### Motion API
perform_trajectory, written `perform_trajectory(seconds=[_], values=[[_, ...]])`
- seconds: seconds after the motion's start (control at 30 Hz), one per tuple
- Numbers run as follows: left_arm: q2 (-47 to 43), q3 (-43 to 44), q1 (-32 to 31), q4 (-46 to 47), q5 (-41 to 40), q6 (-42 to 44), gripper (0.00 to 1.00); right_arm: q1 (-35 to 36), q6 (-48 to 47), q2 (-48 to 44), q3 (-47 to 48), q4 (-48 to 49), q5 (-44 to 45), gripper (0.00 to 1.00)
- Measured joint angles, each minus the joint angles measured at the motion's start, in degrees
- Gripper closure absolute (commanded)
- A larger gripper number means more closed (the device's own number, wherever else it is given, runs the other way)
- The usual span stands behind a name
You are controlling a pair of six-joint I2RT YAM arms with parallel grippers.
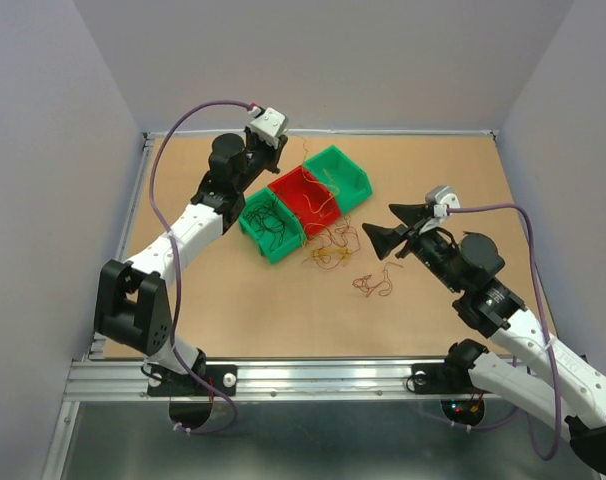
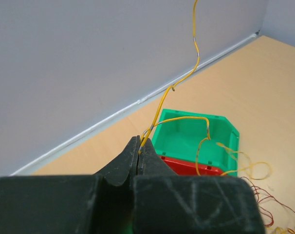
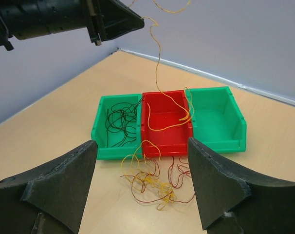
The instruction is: Untangle the cables
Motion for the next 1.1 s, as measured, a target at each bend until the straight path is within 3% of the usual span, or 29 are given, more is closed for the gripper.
perform_trajectory(seconds=[0.3,0.6,0.9,1.1], values=[[6.91,1.33,0.00,-1.42,-1.51,3.91,1.00,0.00,-0.02,0.39,0.26,0.00,0.11,0.20],[8.26,-3.67,0.00,-1.20,-1.60,12.96,1.00,0.00,-0.39,1.95,0.59,0.09,0.46,0.20],[16.57,5.86,-0.02,-20.02,3.50,26.58,1.00,0.00,-0.63,5.05,1.44,0.15,0.48,0.21],[23.96,19.69,-0.90,-34.99,2.38,37.77,1.00,0.00,-0.70,7.98,2.84,0.35,1.70,0.21]])
